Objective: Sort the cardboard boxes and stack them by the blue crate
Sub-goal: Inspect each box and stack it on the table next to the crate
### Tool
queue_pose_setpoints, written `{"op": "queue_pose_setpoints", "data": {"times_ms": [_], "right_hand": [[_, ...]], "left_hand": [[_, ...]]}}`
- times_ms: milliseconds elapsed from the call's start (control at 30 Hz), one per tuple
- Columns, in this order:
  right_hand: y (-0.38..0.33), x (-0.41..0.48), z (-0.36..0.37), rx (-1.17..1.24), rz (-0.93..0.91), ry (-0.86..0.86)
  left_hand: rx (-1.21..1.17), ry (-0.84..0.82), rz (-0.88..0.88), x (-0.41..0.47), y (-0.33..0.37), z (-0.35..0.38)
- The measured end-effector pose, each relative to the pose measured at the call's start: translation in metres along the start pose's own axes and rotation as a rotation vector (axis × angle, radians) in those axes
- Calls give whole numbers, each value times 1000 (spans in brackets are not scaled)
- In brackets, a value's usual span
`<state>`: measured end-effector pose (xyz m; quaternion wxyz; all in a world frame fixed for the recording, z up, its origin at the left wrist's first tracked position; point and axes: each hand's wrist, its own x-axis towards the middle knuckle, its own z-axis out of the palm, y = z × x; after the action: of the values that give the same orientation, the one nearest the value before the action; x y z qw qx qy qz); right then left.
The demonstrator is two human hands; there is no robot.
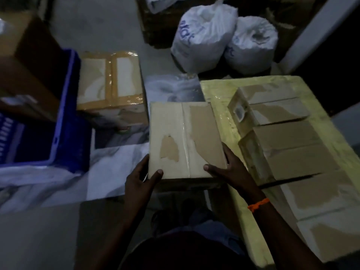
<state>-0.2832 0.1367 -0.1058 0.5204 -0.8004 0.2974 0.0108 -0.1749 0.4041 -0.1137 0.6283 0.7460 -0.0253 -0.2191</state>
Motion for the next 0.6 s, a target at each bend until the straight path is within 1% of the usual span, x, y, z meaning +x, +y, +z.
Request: {"op": "queue_pose_setpoints", "data": {"times_ms": [133, 233, 300, 400, 500, 600], "right_hand": [[14, 9, -2, -58, -19, -86], [27, 17, -12, -52, 3, -103], [33, 20, -20, -34, 0, -105], [42, 18, -32, 15, -9, -110], [53, 16, -41, 66, -4, -146], [61, 16, -47, 106, -1, -117]], "left_hand": [[-23, 57, -69, -9, -20, 9], [-51, 71, -116, -21, -23, 24], [-72, 89, -133, -29, -25, 35], [-54, 169, -121, -34, -27, 48], [-23, 238, -147, -38, -36, 54], [-7, 303, -184, -50, -33, 61]]}}
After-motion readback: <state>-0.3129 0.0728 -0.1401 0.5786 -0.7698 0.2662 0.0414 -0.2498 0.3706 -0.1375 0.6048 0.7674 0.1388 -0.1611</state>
